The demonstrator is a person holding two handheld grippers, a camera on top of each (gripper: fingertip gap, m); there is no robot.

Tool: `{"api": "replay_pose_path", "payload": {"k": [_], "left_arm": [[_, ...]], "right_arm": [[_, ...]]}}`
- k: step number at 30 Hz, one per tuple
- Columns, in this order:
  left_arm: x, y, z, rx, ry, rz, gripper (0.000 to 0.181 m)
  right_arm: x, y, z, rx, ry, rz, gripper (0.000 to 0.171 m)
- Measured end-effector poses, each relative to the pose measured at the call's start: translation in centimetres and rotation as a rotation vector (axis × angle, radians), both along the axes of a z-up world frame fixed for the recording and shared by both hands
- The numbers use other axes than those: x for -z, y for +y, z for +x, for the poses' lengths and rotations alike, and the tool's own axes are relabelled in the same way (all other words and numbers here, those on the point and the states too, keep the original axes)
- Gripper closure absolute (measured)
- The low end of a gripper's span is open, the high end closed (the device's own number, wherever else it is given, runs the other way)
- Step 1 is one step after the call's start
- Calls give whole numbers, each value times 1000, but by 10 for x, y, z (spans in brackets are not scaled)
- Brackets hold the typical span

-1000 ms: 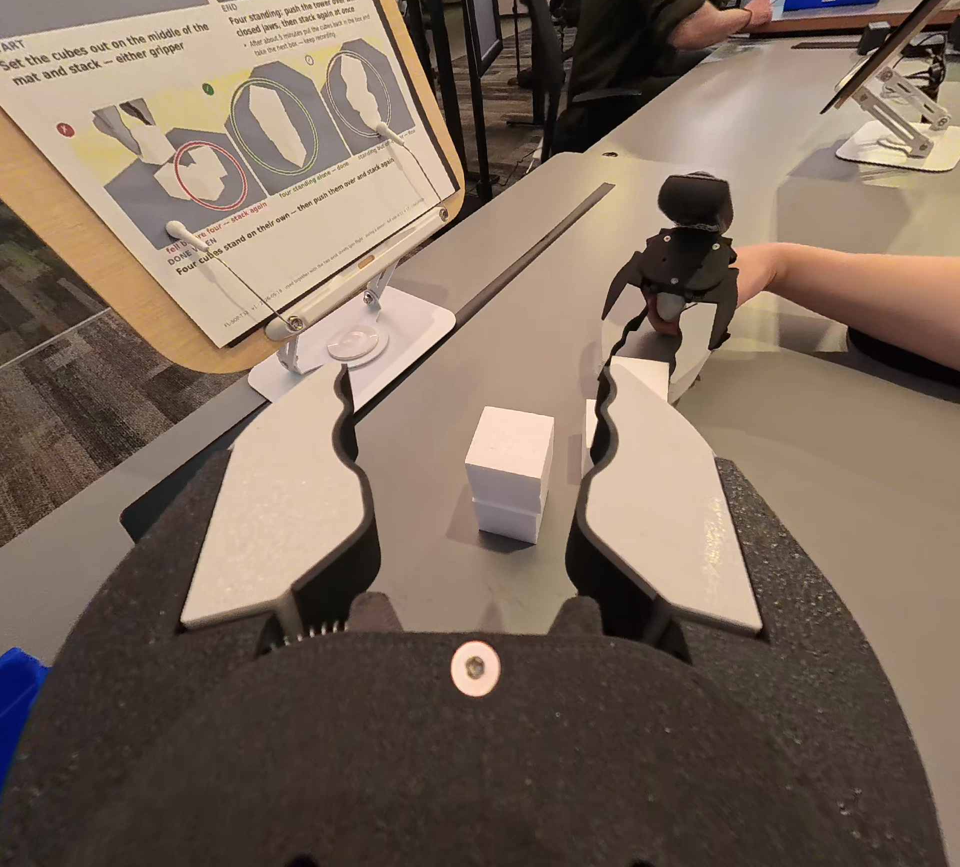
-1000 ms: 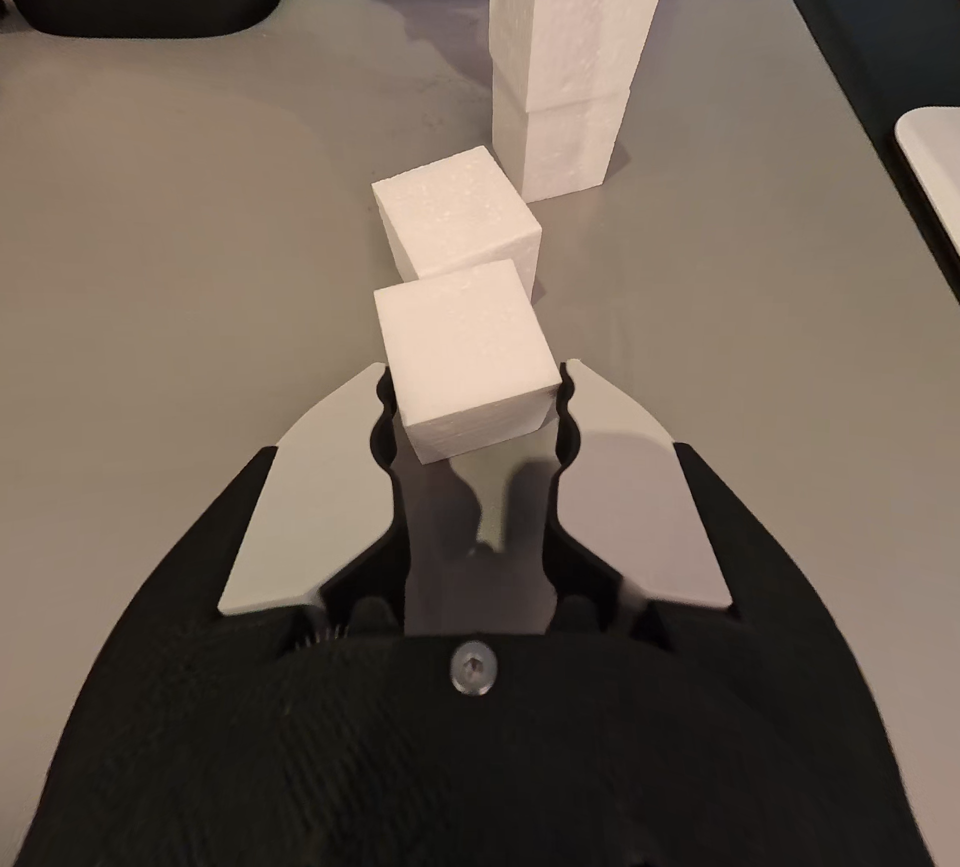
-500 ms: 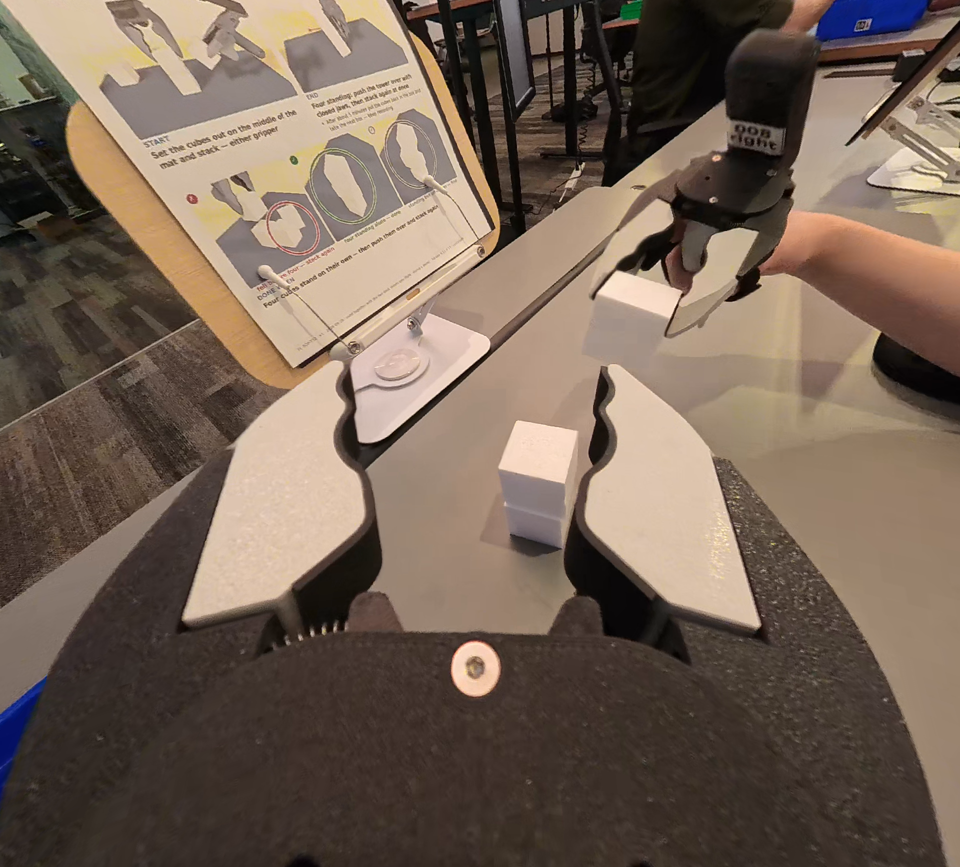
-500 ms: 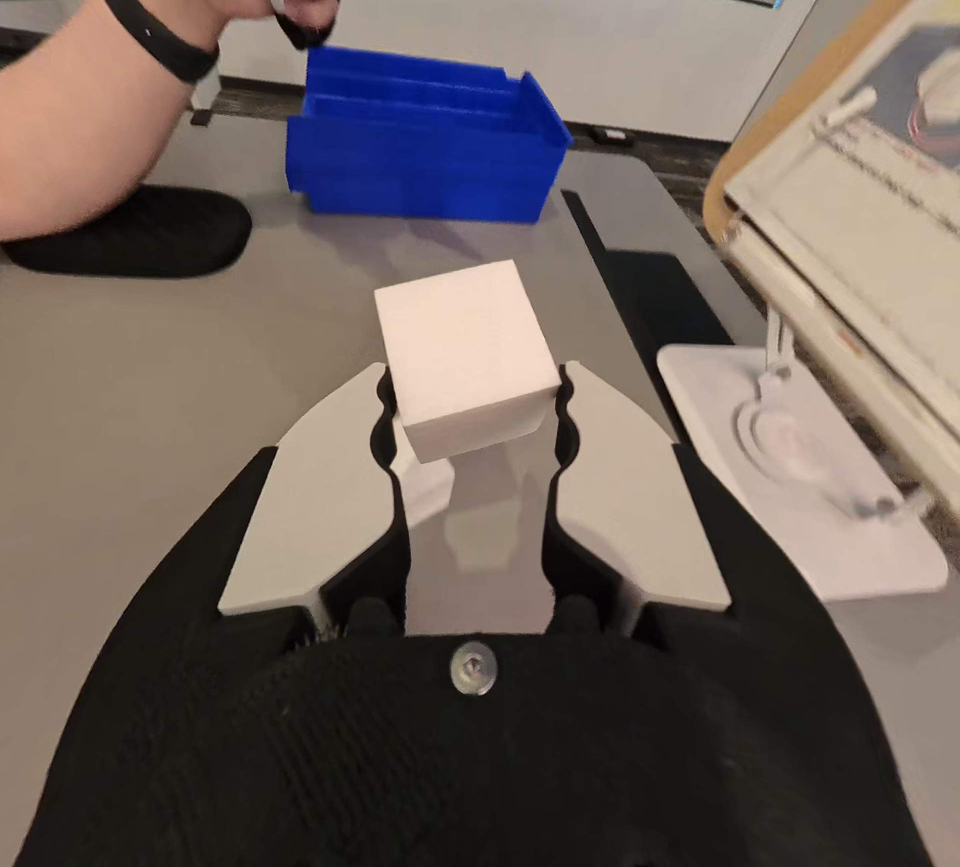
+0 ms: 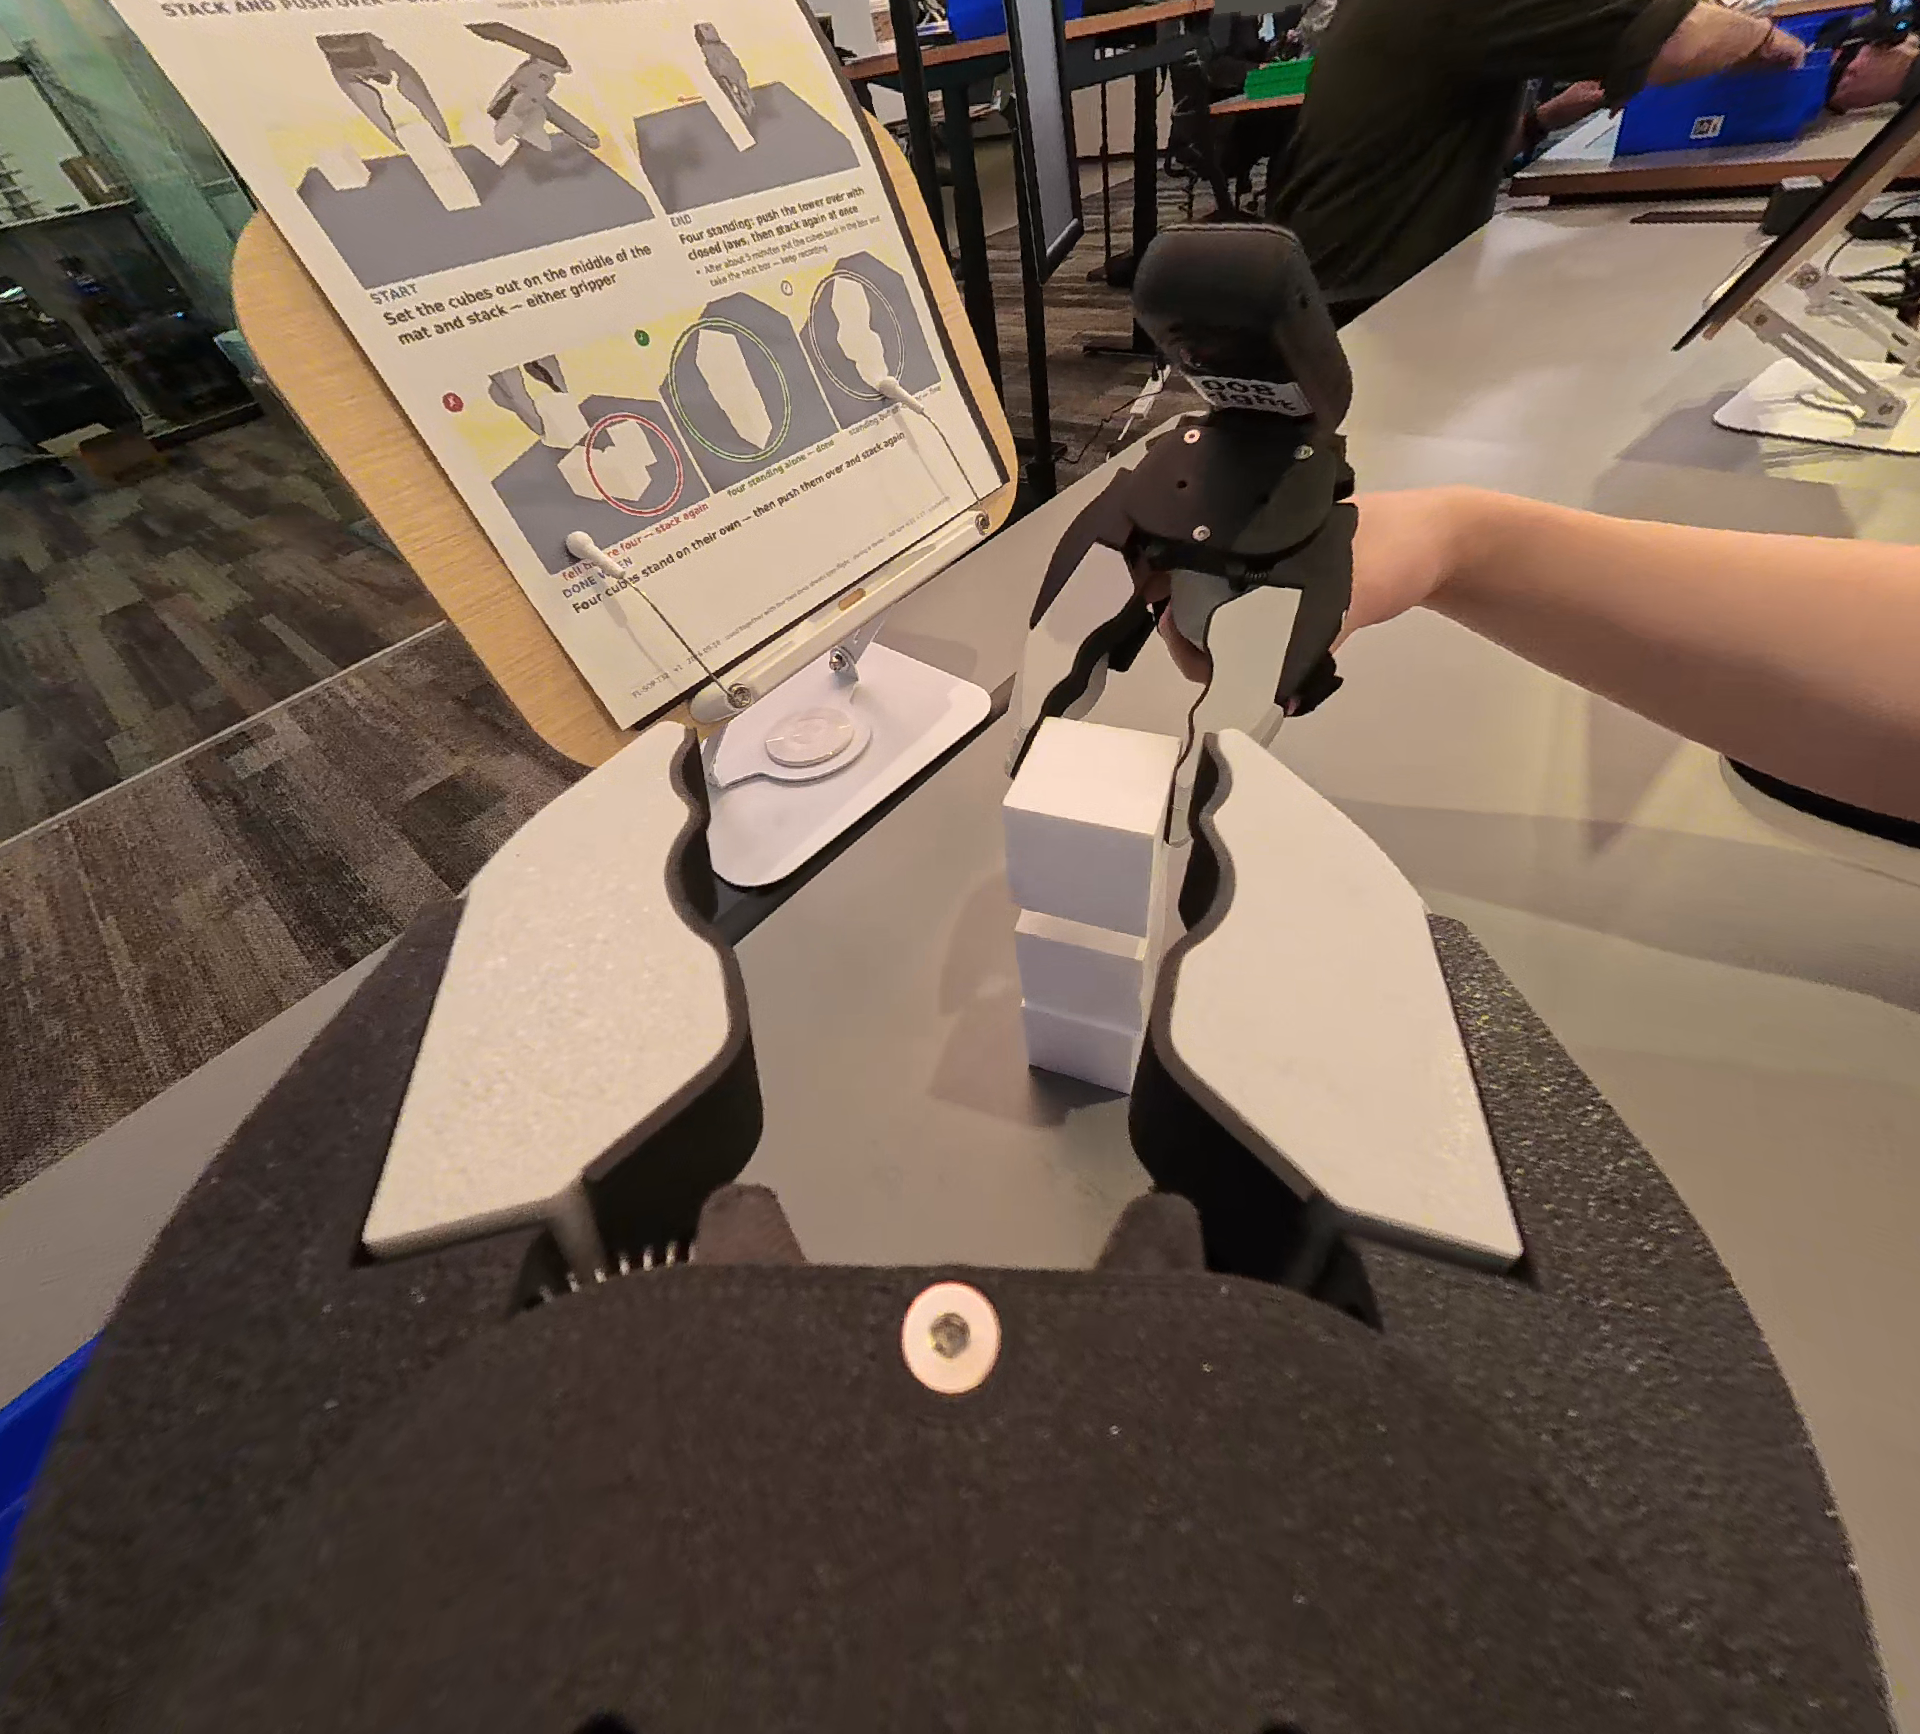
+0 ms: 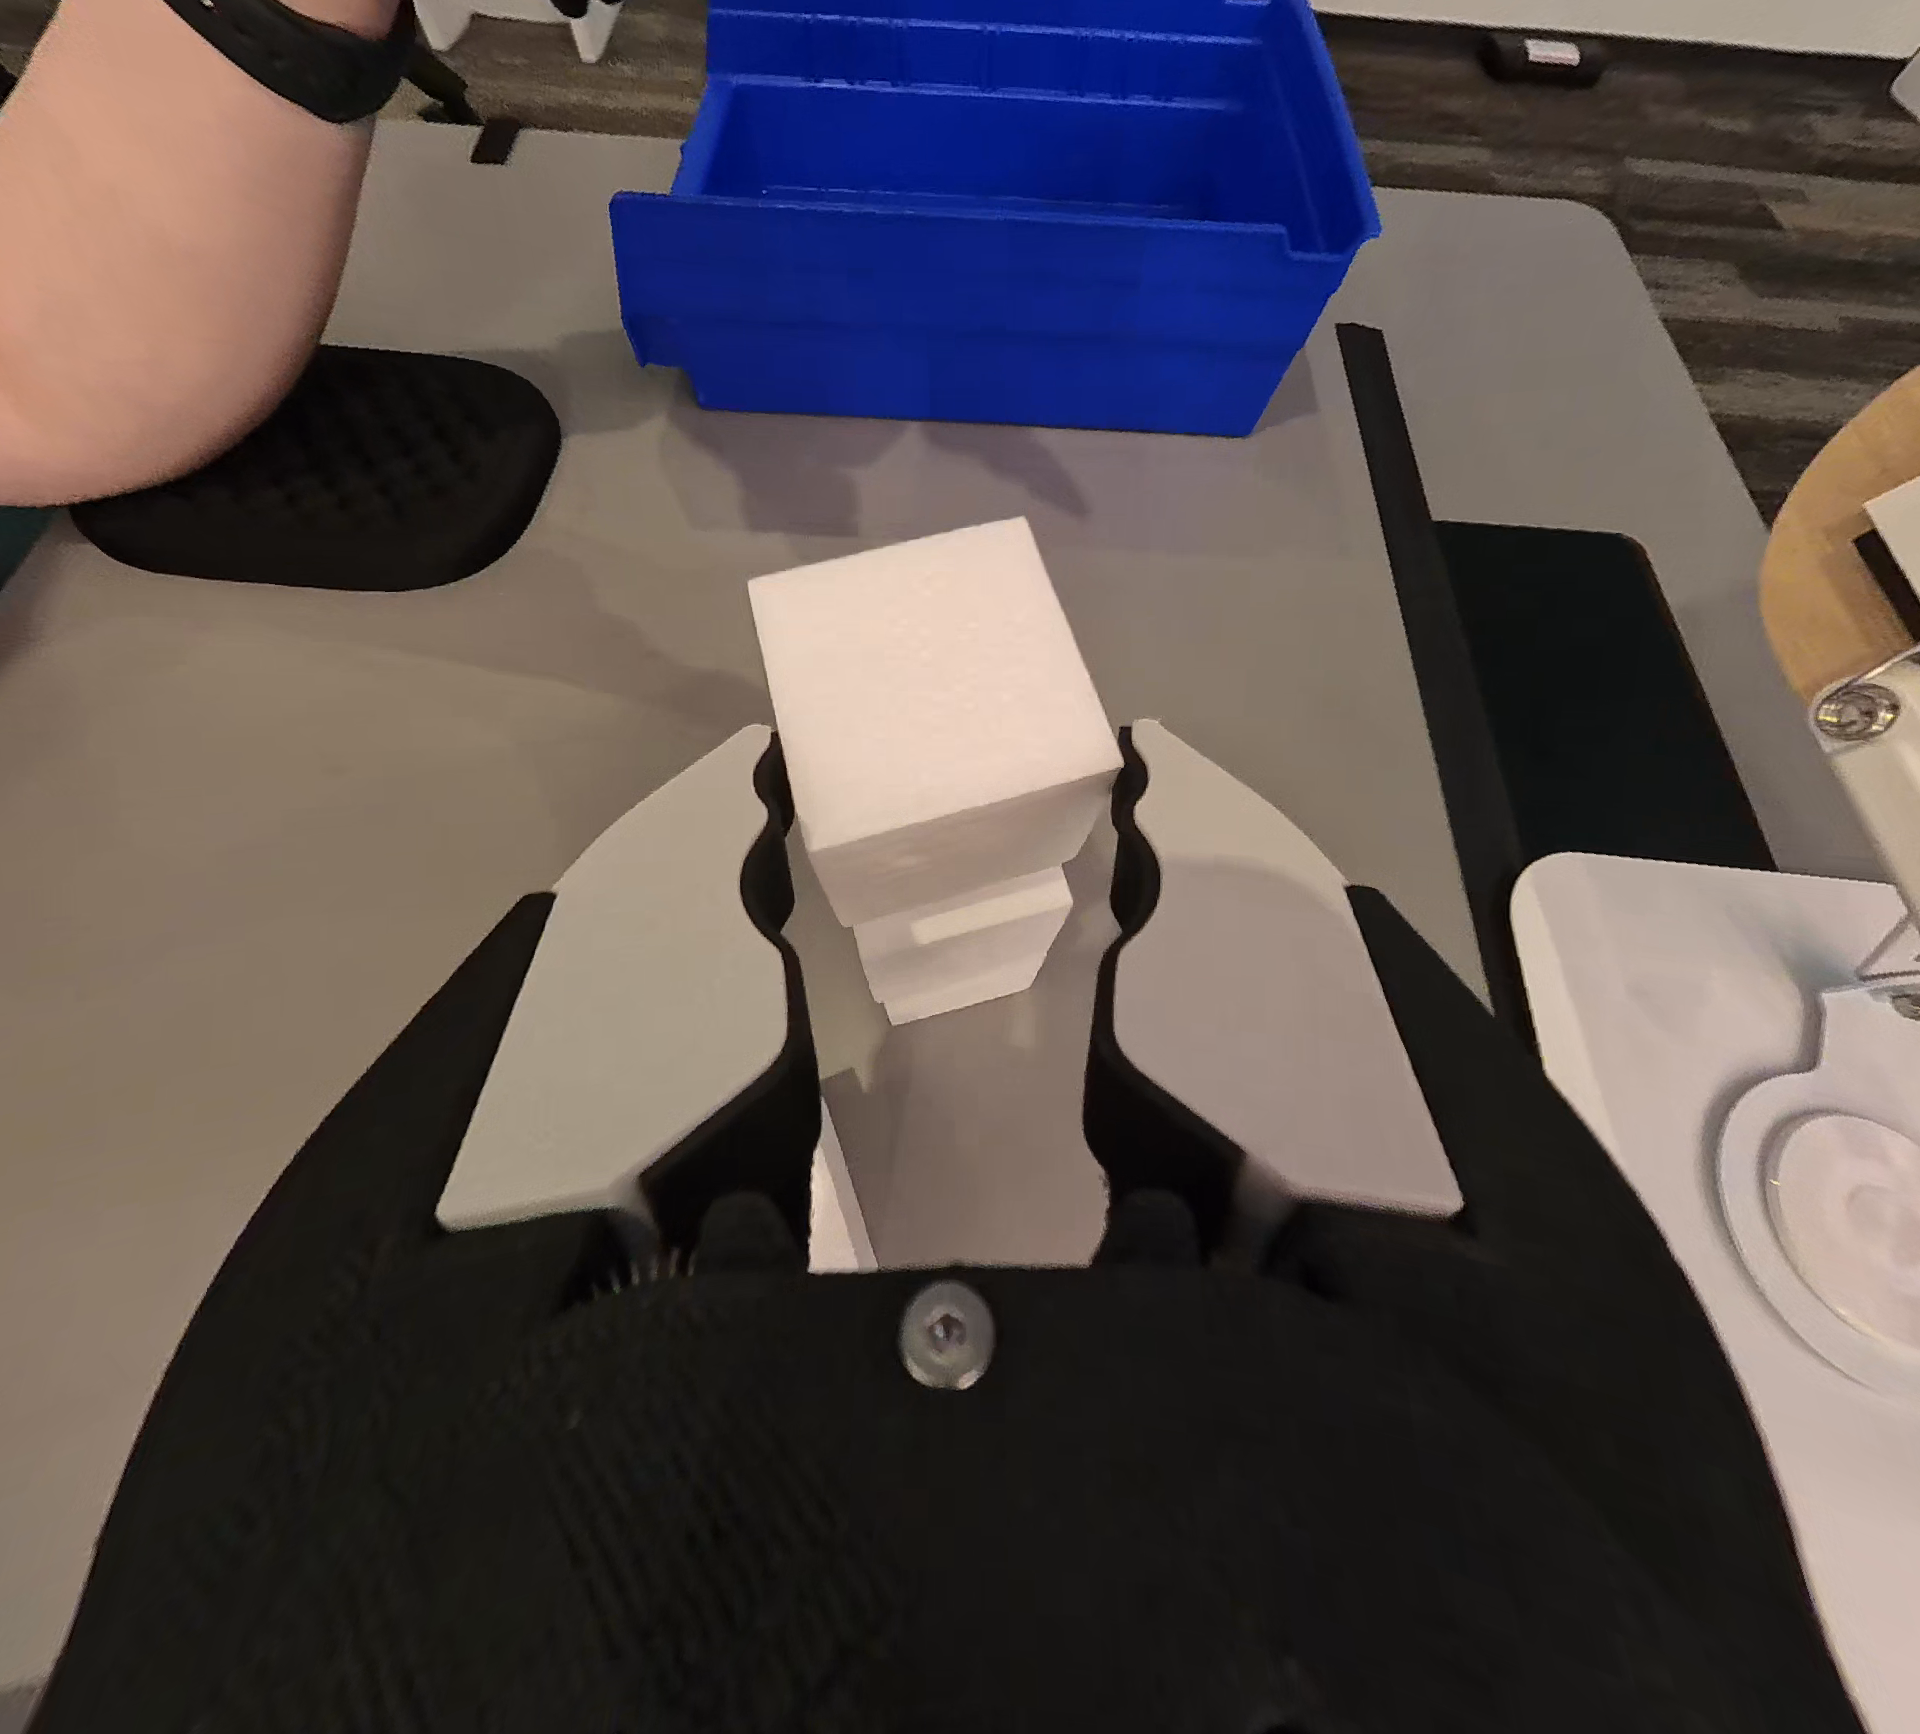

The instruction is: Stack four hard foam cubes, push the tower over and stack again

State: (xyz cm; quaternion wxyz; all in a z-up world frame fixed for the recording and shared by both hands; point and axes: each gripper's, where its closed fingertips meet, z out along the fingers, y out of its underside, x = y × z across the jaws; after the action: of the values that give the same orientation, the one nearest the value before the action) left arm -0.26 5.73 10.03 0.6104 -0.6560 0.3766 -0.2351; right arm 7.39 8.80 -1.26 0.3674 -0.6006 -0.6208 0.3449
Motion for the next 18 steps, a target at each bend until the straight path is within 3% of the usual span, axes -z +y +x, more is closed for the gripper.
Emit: {"api": "replay_pose_path", "payload": {"k": [18], "left_arm": [[6, 2, 4, 14, 28, -12, 93]], "right_arm": [[19, 0, 1, -14, -42, -21, 110]]}}
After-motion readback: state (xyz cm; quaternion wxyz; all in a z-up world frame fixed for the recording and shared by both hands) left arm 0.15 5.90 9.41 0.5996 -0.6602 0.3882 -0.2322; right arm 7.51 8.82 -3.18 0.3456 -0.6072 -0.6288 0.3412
